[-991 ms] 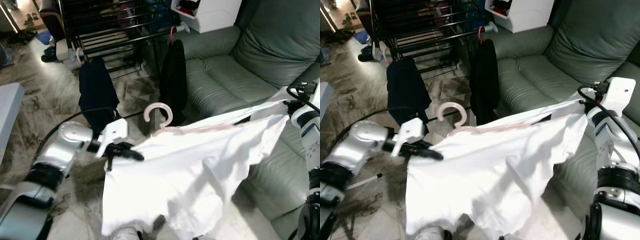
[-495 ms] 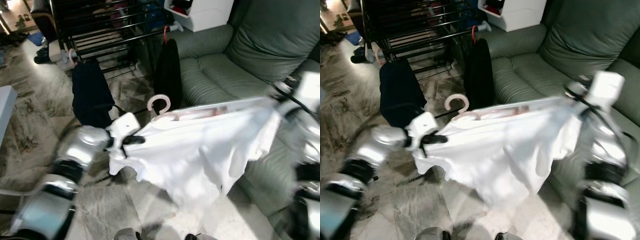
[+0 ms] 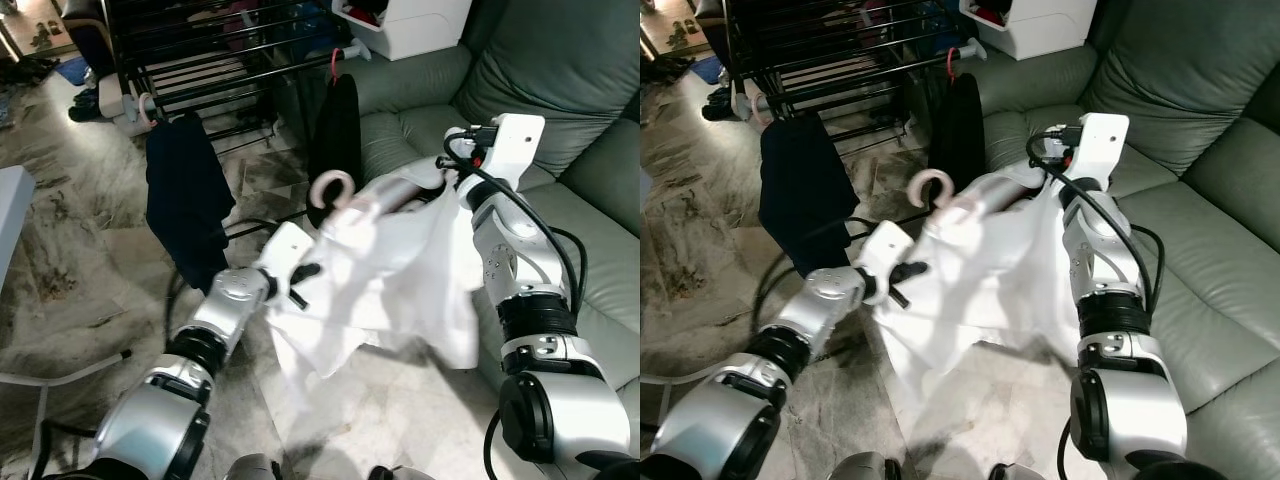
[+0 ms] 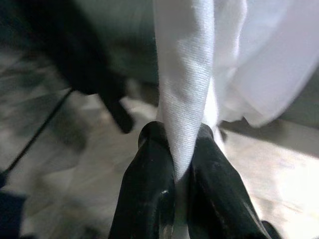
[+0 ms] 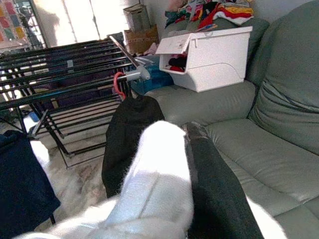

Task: Hang hanger

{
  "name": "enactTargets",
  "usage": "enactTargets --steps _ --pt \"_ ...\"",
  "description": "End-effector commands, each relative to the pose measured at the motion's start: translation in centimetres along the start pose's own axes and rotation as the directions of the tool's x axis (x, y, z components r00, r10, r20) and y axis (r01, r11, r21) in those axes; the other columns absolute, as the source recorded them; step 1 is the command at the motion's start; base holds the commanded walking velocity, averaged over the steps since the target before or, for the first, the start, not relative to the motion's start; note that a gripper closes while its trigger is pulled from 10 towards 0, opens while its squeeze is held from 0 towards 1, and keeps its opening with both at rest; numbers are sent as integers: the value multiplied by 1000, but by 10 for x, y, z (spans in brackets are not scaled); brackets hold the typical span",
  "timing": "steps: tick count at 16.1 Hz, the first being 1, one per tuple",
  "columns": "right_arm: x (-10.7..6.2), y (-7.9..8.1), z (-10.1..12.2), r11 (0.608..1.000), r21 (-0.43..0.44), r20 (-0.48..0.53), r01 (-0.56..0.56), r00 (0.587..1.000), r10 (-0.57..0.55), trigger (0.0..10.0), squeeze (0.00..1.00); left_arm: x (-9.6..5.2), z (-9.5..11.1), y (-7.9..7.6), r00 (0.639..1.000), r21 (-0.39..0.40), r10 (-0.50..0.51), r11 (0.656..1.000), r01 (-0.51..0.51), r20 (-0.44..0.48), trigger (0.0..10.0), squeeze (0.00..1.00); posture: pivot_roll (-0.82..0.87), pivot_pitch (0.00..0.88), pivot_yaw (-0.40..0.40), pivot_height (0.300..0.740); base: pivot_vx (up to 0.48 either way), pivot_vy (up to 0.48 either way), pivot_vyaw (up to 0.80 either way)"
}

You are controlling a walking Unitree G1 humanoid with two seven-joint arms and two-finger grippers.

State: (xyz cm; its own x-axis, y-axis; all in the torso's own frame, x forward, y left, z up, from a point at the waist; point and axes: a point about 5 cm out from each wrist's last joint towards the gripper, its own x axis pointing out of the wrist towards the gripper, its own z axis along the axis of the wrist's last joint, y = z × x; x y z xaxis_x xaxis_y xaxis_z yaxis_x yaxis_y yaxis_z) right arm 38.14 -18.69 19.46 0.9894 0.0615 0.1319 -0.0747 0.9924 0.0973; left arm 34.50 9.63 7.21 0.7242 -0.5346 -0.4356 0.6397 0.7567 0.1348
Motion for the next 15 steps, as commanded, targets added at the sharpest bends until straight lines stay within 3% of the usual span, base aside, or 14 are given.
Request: enactTargets --steps 1,3,5,7,9,12,14,15 --pt "3 7 10 1000 0 43 -30 999 30 0 0 -1 3 10 997 -13 74 997 -74 -9 0 0 -28 0 14 740 0 0 0" --pt "-2 11 1 997 23 5 -79 997 79 0 0 -5 -1 27 971 -121 236 964 -238 -33 0 0 -30 0 18 740 0 0 0" --pt "-12 24 -9 976 30 -47 -218 975 219 0 0 -15 -4 51 907 -216 415 882 -419 -68 0 0 -32 0 20 740 0 0 0" --pt "-28 42 -21 917 58 -90 -394 913 398 0 0 -26 -6 70 839 -285 534 793 -538 -98 0 0 -33 0 21 740 0 0 0" --pt "-43 57 -33 847 80 -142 -526 835 532 0 0 -29 -5 76 806 -341 581 740 -580 -110 0 0 -33 0 22 740 0 0 0" --pt "-68 78 -55 729 103 -255 -676 691 677 0 0 -24 1 71 808 -397 580 720 -569 -106 0 0 -31 0 23 740 0 0 0" --pt "-92 77 -89 648 28 -461 -761 566 684 0 0 -17 12 66 825 -446 558 720 -532 -83 0 0 -31 0 23 740 0 0 0" --pt "-99 71 -102 627 -41 -534 -778 548 644 0 0 -15 18 64 833 -464 548 722 -513 -69 0 0 -28 0 20 740 0 0 0"
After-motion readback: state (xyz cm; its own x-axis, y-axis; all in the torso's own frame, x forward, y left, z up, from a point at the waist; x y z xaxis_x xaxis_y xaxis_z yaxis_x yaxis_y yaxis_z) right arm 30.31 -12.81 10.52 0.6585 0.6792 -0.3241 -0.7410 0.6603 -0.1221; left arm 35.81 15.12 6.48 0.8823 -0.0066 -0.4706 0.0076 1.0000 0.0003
